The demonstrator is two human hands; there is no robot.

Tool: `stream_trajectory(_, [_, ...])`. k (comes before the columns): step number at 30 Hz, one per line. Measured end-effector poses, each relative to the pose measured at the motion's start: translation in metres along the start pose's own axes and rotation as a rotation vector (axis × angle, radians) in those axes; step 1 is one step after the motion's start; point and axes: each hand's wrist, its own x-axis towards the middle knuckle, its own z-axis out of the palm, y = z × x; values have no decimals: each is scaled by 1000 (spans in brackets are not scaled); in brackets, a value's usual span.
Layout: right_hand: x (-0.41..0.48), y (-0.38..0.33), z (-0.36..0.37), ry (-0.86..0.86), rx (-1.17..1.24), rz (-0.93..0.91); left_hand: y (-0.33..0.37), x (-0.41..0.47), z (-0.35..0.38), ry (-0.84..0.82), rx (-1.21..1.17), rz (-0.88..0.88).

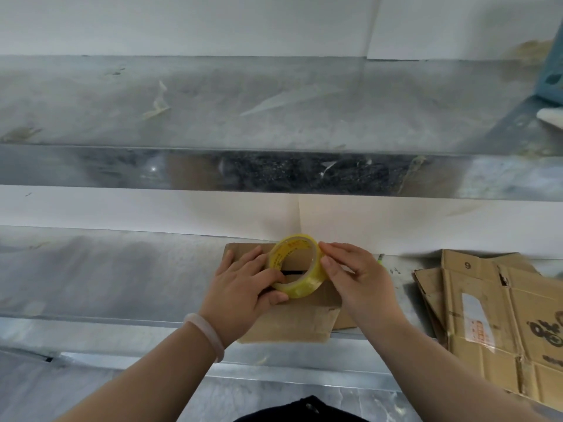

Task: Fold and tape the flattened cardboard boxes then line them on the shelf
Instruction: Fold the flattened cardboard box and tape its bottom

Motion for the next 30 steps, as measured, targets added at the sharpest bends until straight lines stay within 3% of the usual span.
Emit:
stream_trajectory(5, [4,1,-9,-17,7,50,-1,1,-1,-27,-8,10])
stream_trajectory(8, [13,1,-14,-56,-137,86,-3,2,-2,-59,-7,8])
stream_trajectory(14, [20,-1,-17,-208,-349,-16,-5,2,-6,-108,-42,-10])
stream_trajectory(18, [19,1,-19,-260,-298,1,-7,3,-8,-132,-61,0])
stream_trajectory(22, [18,0,-23,-235,-72,23,-13,4,-9,-96,-171,12])
stream_trajectory(30, [14,14,-12,-71,-305,-213,-14,0,-9,-119,-194,10])
